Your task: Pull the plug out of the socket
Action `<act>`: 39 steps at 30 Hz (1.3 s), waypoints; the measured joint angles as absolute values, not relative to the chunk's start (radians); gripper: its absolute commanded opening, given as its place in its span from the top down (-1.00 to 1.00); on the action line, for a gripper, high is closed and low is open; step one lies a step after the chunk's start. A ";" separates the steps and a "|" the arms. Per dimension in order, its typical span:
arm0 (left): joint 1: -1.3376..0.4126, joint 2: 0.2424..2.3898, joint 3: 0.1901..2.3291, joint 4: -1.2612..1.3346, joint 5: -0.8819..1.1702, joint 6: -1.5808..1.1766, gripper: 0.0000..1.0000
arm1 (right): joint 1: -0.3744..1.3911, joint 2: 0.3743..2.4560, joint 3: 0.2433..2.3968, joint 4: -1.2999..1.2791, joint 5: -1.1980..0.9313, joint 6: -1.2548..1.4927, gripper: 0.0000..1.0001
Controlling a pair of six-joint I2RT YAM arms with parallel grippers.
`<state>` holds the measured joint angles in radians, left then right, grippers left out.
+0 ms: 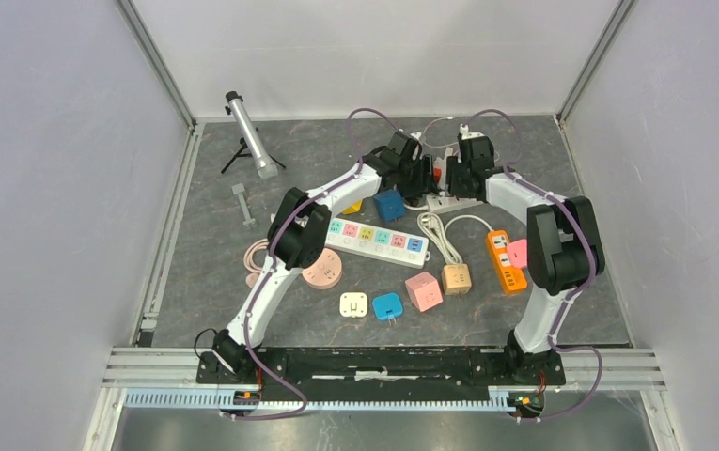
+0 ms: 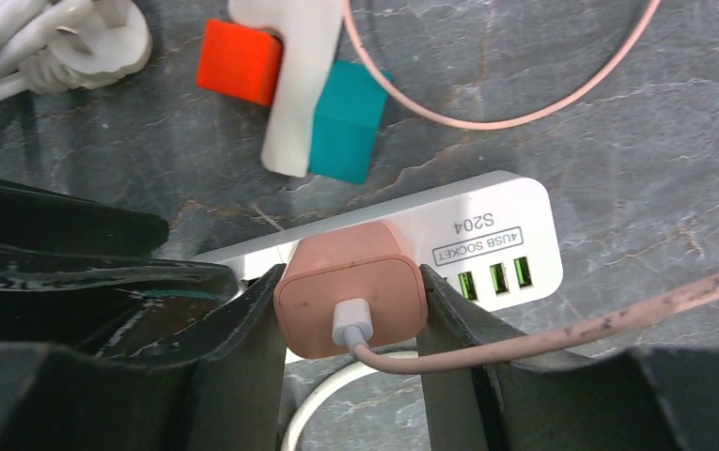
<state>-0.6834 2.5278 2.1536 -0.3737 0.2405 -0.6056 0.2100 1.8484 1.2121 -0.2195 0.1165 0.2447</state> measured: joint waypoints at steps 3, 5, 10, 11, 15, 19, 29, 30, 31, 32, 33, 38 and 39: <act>-0.684 2.528 2.154 -0.389 0.260 -0.603 -0.19 | 0.234 1.848 1.212 -0.219 0.126 0.271 0.52; -0.685 2.528 2.154 -0.392 0.273 -0.594 -0.10 | 0.242 1.848 1.212 -0.219 0.129 0.277 0.64; -0.692 2.528 2.157 -0.402 0.282 -0.563 0.08 | 0.242 1.848 1.212 -0.221 0.128 0.279 1.00; -0.692 2.528 2.161 -0.408 0.281 -0.556 0.11 | 0.242 1.848 1.212 -0.222 0.127 0.277 1.00; -0.694 2.528 2.172 -0.432 0.263 -0.541 0.16 | 0.242 1.848 1.212 -0.222 0.113 0.266 1.00; -0.698 2.528 2.185 -0.461 0.247 -0.529 0.16 | 0.240 1.847 1.212 -0.221 0.084 0.253 1.00; -0.698 2.560 2.252 -0.526 0.241 -0.524 0.17 | 0.236 1.847 1.207 -0.206 0.039 0.205 1.00; -0.699 2.561 2.255 -0.529 0.241 -0.519 0.17 | 0.236 1.847 1.208 -0.207 0.038 0.199 1.00; -0.699 2.563 2.260 -0.531 0.240 -0.512 0.18 | 0.236 1.847 1.209 -0.208 0.038 0.195 1.00; -0.701 2.563 2.262 -0.534 0.237 -0.509 0.19 | 0.235 1.847 1.210 -0.211 0.036 0.193 1.00; -0.702 2.564 2.264 -0.536 0.236 -0.505 0.19 | 0.233 1.847 1.211 -0.212 0.031 0.193 1.00; -0.706 2.565 2.270 -0.543 0.233 -0.502 0.21 | 0.203 1.847 1.211 -0.211 -0.050 0.200 1.00; -0.706 2.565 2.271 -0.544 0.232 -0.502 0.21 | 0.202 1.847 1.211 -0.211 -0.054 0.199 1.00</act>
<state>-0.7055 2.5652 2.2715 -0.5442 0.2321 -0.5022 0.2016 1.8465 1.2106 -0.2111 -0.0544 0.1989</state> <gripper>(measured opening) 0.404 0.526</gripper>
